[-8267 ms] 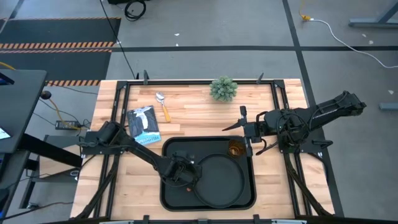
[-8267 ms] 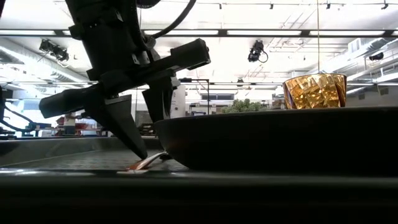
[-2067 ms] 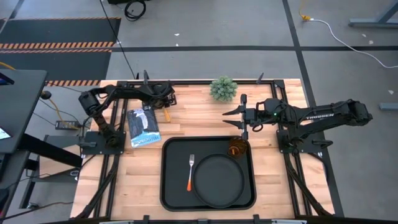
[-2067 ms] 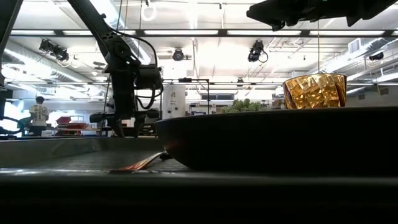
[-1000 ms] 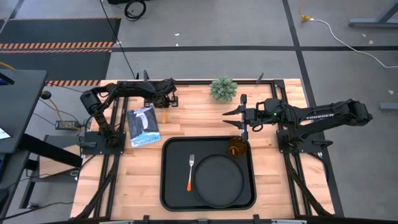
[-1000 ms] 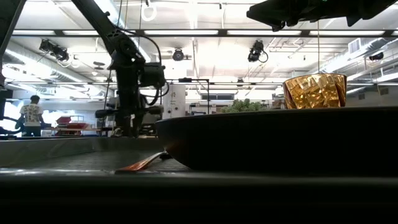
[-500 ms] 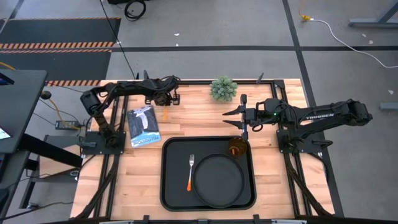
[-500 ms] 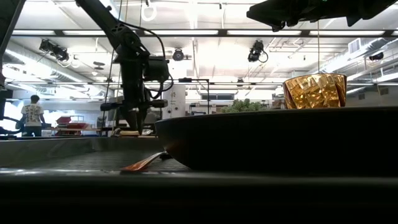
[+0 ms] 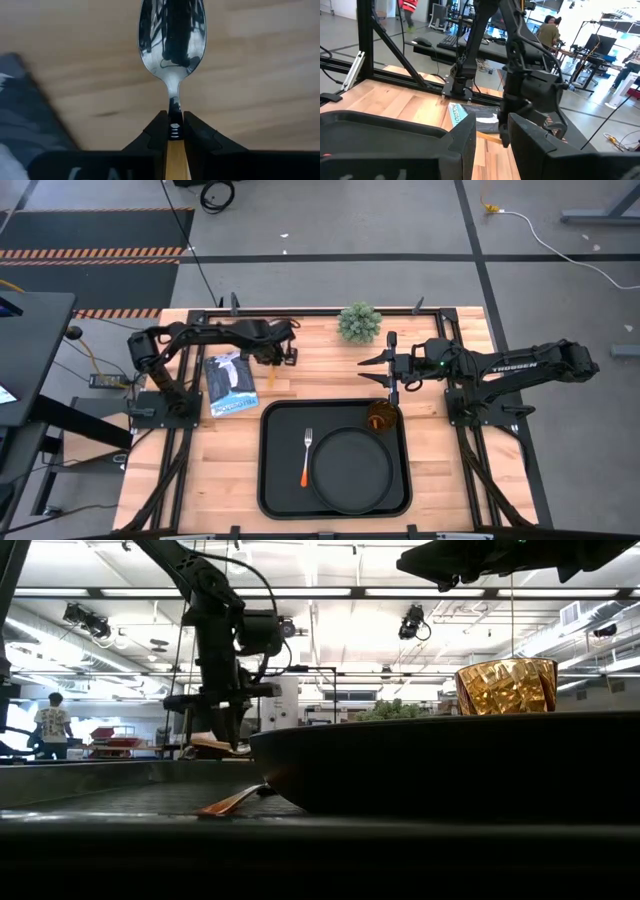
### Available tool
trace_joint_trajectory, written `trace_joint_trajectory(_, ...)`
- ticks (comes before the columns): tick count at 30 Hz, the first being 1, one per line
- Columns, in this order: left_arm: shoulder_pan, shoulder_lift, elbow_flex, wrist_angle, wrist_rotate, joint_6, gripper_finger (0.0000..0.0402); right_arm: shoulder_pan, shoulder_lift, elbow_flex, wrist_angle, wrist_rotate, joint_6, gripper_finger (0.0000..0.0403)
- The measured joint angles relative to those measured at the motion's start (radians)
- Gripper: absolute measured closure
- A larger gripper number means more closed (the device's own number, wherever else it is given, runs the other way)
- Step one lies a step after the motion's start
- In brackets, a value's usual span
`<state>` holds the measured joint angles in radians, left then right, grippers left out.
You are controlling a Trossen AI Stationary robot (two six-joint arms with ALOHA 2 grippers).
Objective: Pick and place plate/cup/fork/spoon on tray
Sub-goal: Put the yellow spoon on the black tray to the left of the fork
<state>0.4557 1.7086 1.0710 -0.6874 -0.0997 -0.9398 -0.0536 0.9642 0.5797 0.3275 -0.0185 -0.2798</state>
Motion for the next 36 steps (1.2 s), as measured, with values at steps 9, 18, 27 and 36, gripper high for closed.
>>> trace_joint_trajectory(9,-0.163,-0.001,0.010,-0.034,-0.001,-0.105,0.0355,0.000,-0.001,0.000,-0.008,0.002,0.014,0.0282)
trace_joint_trajectory(18,-0.340,-0.002,0.105,-0.106,-0.075,-0.212,0.0355,0.000,-0.001,0.000,-0.033,0.002,0.016,0.0282)
trace_joint_trajectory(27,-0.540,0.000,0.120,-0.102,-0.149,-0.427,0.0355,0.000,-0.001,0.000,-0.047,-0.001,0.027,0.0282)
trace_joint_trajectory(36,-0.704,0.024,0.121,-0.061,-0.223,-0.660,0.0354,0.000,-0.001,0.000,-0.049,-0.002,0.017,0.0282)
